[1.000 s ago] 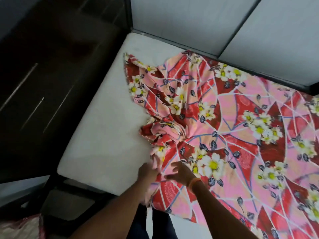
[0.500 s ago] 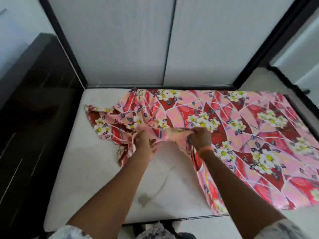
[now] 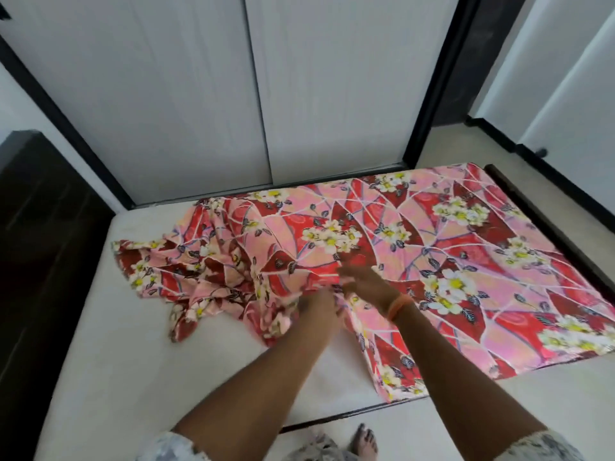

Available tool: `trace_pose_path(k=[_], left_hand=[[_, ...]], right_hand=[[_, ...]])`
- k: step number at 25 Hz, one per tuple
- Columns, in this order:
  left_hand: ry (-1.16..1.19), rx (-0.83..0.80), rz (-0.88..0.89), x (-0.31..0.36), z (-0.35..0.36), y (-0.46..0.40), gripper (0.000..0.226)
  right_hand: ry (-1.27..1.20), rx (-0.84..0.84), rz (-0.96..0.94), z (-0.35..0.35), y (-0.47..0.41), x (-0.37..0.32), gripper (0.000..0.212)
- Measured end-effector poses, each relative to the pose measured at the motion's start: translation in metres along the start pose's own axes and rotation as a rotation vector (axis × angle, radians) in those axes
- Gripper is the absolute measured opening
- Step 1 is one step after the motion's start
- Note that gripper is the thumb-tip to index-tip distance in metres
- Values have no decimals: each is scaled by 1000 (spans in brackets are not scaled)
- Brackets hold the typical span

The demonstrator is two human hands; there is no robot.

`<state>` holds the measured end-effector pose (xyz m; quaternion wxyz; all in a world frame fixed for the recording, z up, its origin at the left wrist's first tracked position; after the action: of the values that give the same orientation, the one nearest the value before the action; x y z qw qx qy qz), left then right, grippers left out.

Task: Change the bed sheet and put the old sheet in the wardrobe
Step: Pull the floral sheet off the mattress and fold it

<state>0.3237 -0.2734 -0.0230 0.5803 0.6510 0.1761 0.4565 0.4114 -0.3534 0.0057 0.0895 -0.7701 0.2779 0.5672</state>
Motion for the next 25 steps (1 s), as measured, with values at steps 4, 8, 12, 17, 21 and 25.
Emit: trace_pose_path(k=[4, 8, 12, 17, 21, 25], left_hand=[[252, 30, 33, 63, 23, 38, 28], [22, 243, 195, 114, 1, 66, 12], [-1146, 835, 598, 118, 21, 75, 42], [-1272, 350, 986, 113, 162, 67, 33], [-1004, 346, 1161, 152, 202, 45, 26], [-608, 285, 1180, 209, 208, 41, 25]], right_hand=[[284, -197, 199, -3, 61, 89, 54], [589, 256, 102, -57, 21, 59, 21], [663, 401, -202, -143, -19, -18, 16], [559, 457, -464, -183, -27, -18, 12], [671, 307, 28, -228, -9, 78, 58], [906, 131, 438, -263, 7, 136, 41]])
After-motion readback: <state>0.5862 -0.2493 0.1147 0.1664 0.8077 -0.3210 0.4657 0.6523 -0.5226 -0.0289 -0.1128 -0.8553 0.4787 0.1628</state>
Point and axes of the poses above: each hand's wrist, its own y-axis away from the middle knuckle, its own z-axis out of the palm, x = y × z, the point moved 2 cm from there along -y, towards the middle knuckle, and after that the axes turned 15 degrees about -z, right-handed, at the moved point
